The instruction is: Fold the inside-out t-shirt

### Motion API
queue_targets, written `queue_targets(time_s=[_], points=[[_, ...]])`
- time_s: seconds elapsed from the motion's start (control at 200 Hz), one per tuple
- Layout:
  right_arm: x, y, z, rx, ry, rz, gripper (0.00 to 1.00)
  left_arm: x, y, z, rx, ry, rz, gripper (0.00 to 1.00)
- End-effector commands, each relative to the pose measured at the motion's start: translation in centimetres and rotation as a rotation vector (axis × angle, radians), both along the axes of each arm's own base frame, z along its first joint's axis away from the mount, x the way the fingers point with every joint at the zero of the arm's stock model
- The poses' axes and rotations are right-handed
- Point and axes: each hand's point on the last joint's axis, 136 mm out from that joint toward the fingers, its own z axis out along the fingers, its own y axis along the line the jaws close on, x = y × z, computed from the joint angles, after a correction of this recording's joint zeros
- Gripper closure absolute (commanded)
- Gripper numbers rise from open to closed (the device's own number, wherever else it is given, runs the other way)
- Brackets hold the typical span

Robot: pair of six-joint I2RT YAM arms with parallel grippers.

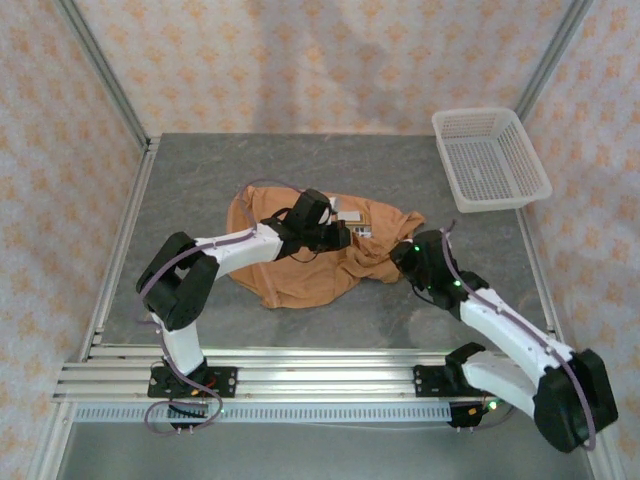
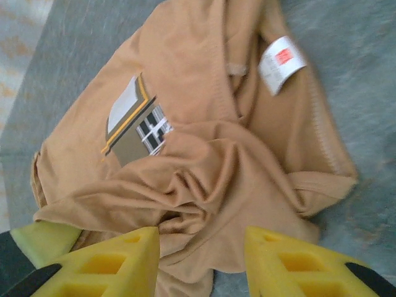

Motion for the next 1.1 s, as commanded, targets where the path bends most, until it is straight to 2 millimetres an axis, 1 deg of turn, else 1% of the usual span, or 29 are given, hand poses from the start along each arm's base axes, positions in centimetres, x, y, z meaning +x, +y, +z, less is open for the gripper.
queue_targets(time_s=[0.0, 0.035, 0.05, 0.055, 0.06, 0.075, 0.095, 0.115, 0.135, 0.17, 0.235, 0.275, 0.365, 0.425, 0.475, 0.666, 0.746, 0.816, 0.846, 0.881, 0.941, 0.981, 1.041, 1.096], points=[[0.9, 2.4, -0.1, -0.067, 0.016, 0.121, 0.61, 0.6, 0.3, 1.1, 0.03, -0.032, 0.014, 0.86], [1.3, 3.0, -0.7, -0.087, 0.037, 0.147, 0.62, 0.4, 0.7, 1.2, 0.051, -0.033, 0.017, 0.75], [1.4, 3.1, -1.3, -0.101, 0.059, 0.154, 0.63, 0.4, 1.0, 1.2, 0.061, -0.034, 0.021, 0.7], [1.5, 3.2, -1.1, -0.101, 0.054, 0.156, 0.63, 0.4, 1.1, 1.2, 0.065, -0.034, 0.022, 0.69], [1.6, 3.3, -1.4, -0.106, 0.064, 0.158, 0.64, 0.3, 1.1, 1.3, 0.068, -0.034, 0.021, 0.67], [1.8, 3.5, -1.3, -0.11, 0.063, 0.165, 0.64, 0.2, 1.5, 1.4, 0.08, -0.037, 0.027, 0.62], [2.1, 3.6, -1.9, -0.124, 0.081, 0.172, 0.66, 0.1, 2.0, 1.4, 0.098, -0.039, 0.036, 0.56], [2.3, 3.8, -2.2, -0.135, 0.091, 0.178, 0.67, 0.0, 2.7, 1.5, 0.116, -0.041, 0.047, 0.52], [2.6, 3.8, -2.4, -0.148, 0.1, 0.182, 0.69, -0.1, 3.4, 1.6, 0.135, -0.044, 0.058, 0.49], [2.9, 4.1, -2.7, -0.163, 0.113, 0.193, 0.7, -0.5, 4.7, 1.6, 0.169, -0.041, 0.076, 0.47], [3.5, 4.6, -3.1, -0.19, 0.138, 0.213, 0.7, -1.2, 7.3, 1.7, 0.235, -0.032, 0.111, 0.47], [3.6, 4.8, -3.3, -0.207, 0.154, 0.226, 0.7, -2.1, 9.0, 1.6, 0.28, -0.019, 0.127, 0.47], [3.6, 5.3, -3.6, -0.238, 0.175, 0.247, 0.69, -4.3, 12.7, 0.6, 0.381, 0.034, 0.159, 0.47], [3.7, 5.5, -3.9, -0.248, 0.179, 0.256, 0.69, -5.8, 14.3, -0.1, 0.418, 0.06, 0.168, 0.47], [3.8, 5.5, -4.2, -0.256, 0.184, 0.257, 0.68, -7.0, 15.3, -0.9, 0.434, 0.081, 0.172, 0.47], [4.1, 5.7, -5.7, -0.283, 0.232, 0.262, 0.68, -10.8, 18.1, -3.6, 0.511, 0.157, 0.176, 0.47], [4.0, 5.5, -6.2, -0.302, 0.259, 0.264, 0.68, -11.9, 19.5, -4.3, 0.566, 0.179, 0.183, 0.47], [3.9, 5.4, -6.6, -0.317, 0.276, 0.27, 0.68, -12.5, 20.2, -4.7, 0.592, 0.191, 0.189, 0.47], [3.9, 5.3, -6.5, -0.32, 0.279, 0.27, 0.71, -12.6, 20.4, -4.8, 0.597, 0.193, 0.192, 0.47], [3.8, 5.3, -6.6, -0.324, 0.281, 0.271, 0.77, -12.7, 20.5, -5.1, 0.599, 0.194, 0.196, 0.46], [4.0, 5.2, -6.1, -0.324, 0.267, 0.265, 0.92, -12.6, 20.2, -5.7, 0.584, 0.201, 0.198, 0.44], [4.1, 5.2, -5.5, -0.321, 0.254, 0.261, 1.0, -12.5, 19.8, -6.3, 0.571, 0.213, 0.194, 0.44], [4.2, 5.1, -4.2, -0.322, 0.234, 0.262, 1.0, -12.3, 19.0, -7.3, 0.548, 0.23, 0.185, 0.44], [4.3, 4.8, -2.5, -0.336, 0.202, 0.258, 1.0, -12.1, 18.5, -8.3, 0.529, 0.245, 0.182, 0.46]])
